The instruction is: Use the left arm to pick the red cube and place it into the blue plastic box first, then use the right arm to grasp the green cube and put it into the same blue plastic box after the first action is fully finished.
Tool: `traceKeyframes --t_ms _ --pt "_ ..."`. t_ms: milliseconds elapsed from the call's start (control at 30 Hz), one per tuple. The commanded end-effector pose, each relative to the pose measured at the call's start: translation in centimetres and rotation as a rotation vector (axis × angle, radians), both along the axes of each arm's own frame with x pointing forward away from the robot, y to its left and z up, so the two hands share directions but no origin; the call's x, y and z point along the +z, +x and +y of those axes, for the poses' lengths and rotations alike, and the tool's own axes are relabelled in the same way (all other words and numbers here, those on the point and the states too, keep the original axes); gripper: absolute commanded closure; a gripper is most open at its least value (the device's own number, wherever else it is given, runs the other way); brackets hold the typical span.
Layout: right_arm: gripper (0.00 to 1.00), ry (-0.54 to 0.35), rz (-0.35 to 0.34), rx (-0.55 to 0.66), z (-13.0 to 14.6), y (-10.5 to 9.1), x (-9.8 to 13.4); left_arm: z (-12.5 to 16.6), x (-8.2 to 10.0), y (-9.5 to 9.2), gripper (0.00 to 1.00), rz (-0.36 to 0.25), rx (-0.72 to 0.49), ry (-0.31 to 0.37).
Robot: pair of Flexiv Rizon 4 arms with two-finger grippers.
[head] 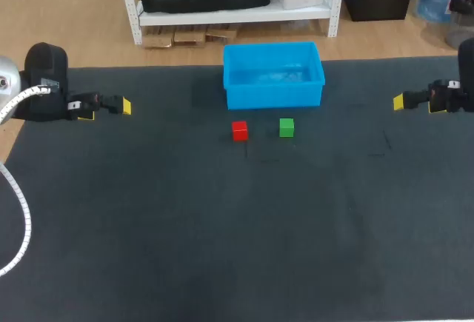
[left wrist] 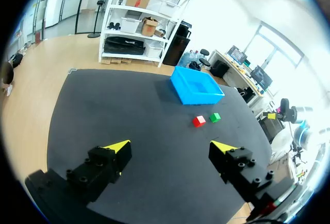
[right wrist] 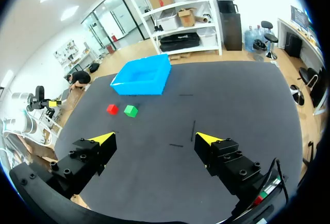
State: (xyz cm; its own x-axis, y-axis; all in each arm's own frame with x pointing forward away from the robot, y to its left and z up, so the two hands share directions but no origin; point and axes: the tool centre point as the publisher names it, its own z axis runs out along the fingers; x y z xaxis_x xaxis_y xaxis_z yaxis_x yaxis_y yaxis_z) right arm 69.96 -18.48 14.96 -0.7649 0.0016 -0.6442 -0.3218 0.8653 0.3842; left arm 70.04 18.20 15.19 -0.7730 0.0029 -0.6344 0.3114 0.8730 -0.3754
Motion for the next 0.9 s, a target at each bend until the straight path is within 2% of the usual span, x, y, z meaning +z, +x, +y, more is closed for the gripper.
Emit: traceKeyframes --t_ms 33,333,600,900 --pt "0.0 0.0 0.001 0.001 0.0 0.1 0.0 0.1 -0.1 0.0 0.0 -0.004 -0.003 -0.005" --pt "0.0 0.0 0.001 0.001 0.0 0.1 0.0 0.1 -0.1 0.0 0.0 -0.002 -0.003 -0.005" --pt "0.0 0.0 0.001 0.001 0.0 0.1 0.0 -0.5 -0.2 0.5 0.0 0.054 -0.019 0.018" --pt "0.0 0.0 0.001 0.001 0.0 0.1 0.0 -1.5 0.6 1.5 0.0 0.115 -0.046 0.06"
